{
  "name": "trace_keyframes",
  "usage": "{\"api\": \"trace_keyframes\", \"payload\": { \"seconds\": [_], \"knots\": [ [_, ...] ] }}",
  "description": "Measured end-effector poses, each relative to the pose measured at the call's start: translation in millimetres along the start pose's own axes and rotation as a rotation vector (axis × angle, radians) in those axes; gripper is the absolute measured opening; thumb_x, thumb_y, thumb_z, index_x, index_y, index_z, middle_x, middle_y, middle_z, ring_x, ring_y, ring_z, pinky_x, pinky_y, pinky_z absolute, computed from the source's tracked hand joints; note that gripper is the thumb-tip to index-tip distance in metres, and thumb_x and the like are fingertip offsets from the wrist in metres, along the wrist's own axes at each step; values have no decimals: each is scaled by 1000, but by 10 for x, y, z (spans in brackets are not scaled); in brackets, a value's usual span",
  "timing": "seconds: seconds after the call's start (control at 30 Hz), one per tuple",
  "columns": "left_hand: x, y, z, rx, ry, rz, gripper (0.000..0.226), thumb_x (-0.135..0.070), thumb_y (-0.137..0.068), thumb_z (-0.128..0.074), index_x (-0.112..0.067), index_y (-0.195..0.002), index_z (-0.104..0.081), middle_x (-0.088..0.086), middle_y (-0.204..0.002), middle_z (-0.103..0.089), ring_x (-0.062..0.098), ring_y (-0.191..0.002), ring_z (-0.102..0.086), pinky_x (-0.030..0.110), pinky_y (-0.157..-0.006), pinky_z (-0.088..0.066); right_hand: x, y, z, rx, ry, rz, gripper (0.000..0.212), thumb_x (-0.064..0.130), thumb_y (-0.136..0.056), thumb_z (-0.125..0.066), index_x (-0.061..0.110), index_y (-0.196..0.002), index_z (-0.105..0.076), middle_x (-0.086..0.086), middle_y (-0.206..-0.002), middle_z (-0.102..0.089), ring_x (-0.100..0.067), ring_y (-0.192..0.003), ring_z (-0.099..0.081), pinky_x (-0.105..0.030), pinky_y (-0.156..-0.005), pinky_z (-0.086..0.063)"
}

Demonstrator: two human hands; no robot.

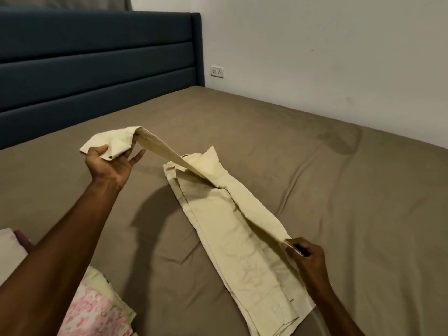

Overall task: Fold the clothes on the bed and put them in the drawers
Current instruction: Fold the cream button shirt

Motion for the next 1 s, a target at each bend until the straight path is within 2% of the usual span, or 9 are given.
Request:
{"api": "trace_keyframes", "payload": {
  "seconds": [0.13, 0.2, 0.27, 0.4, 0.5, 0.6, 0.67, 0.8, 1.0],
  "knots": [
    [94, 60, 514, -25, -136, -7, 79, -26, -24, -79, -18, -102, -80, 17, -130, -67, 42, -122, -63, 64, -94, -50, -244, 43, -213, 421, 518, 2, 9, 36, -76, -86, 37, -70, -79, 14, -74, -74, -8, -67, -68, -30, -65, -52],
    [158, 197, 665, 19, -217, 31, 70, -28, -23, -77, -20, -92, -83, 19, -132, -65, 40, -117, -66, 61, -90, -56, -213, -82, -174, 324, 591, 83, 8, 55, -73, -74, 48, -70, -72, 20, -76, -71, -6, -70, -67, -31, -64, -52],
    [185, 282, 771, 48, -292, 68, 78, -30, -25, -76, -15, -102, -80, 19, -131, -65, 38, -116, -66, 57, -88, -58, -136, -214, -150, 177, 570, 191, 9, 59, -76, -67, 54, -84, -69, 23, -90, -69, 0, -82, -65, -28, -72, -50],
    [147, 303, 635, 84, -390, 108, 116, -31, -39, -75, 3, -147, -46, 24, -142, -58, 48, -130, -55, 66, -99, -44, -252, -279, -507, 218, 877, 366, 69, 72, -81, -63, 28, -134, -65, 3, -142, -58, -19, -128, -53, -44, -103, -45],
    [150, 279, 215, 100, -311, 124, 86, -23, -65, -53, 6, -145, -43, 29, -142, -56, 51, -127, -56, 69, -107, -35, -255, -171, -789, 188, 1111, 414, 53, 61, -80, -63, 19, -111, -72, -6, -115, -67, -29, -101, -62, -43, -84, -52],
    [183, 207, -248, 129, -193, 105, 78, -20, -71, -44, 3, -145, -42, 30, -143, -55, 51, -129, -55, 68, -108, -36, -114, -110, -951, 115, 1163, 473, 24, 23, -61, -82, 15, -67, -61, -3, -69, -55, -27, -54, -54, -32, -50, -32],
    [190, 164, -534, 148, -151, 90, 77, -20, -73, -42, 0, -148, -41, 28, -143, -55, 49, -130, -55, 66, -107, -39, -122, -197, -898, 55, 1100, 353, 29, 13, -55, -86, 16, -58, -57, 0, -58, -52, -26, -44, -52, -27, -46, -25],
    [97, 9, -855, 119, -101, 43, 78, -21, -74, -40, -1, -150, -40, 28, -142, -56, 48, -130, -56, 66, -109, -37, -149, -379, -481, -177, 611, 137, 5, 20, -84, -82, 17, -84, -78, 4, -77, -73, -20, -69, -67, -30, -63, -45],
    [-113, -113, -608, 76, -8, 1, 82, -22, -72, -44, 1, -150, -39, 29, -144, -54, 47, -130, -56, 65, -110, -36, -44, -421, -239, 2, 187, 147, 25, 2, -79, -84, 24, -71, -76, 6, -67, -70, -12, -62, -64, -29, -59, -49]
  ]
}}
Point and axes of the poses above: each hand's wrist, its own y-axis away from the middle knuckle, its own z-axis out of the back of the hand, x = y × z, the point moved 7 cm from there along -y, towards the middle knuckle
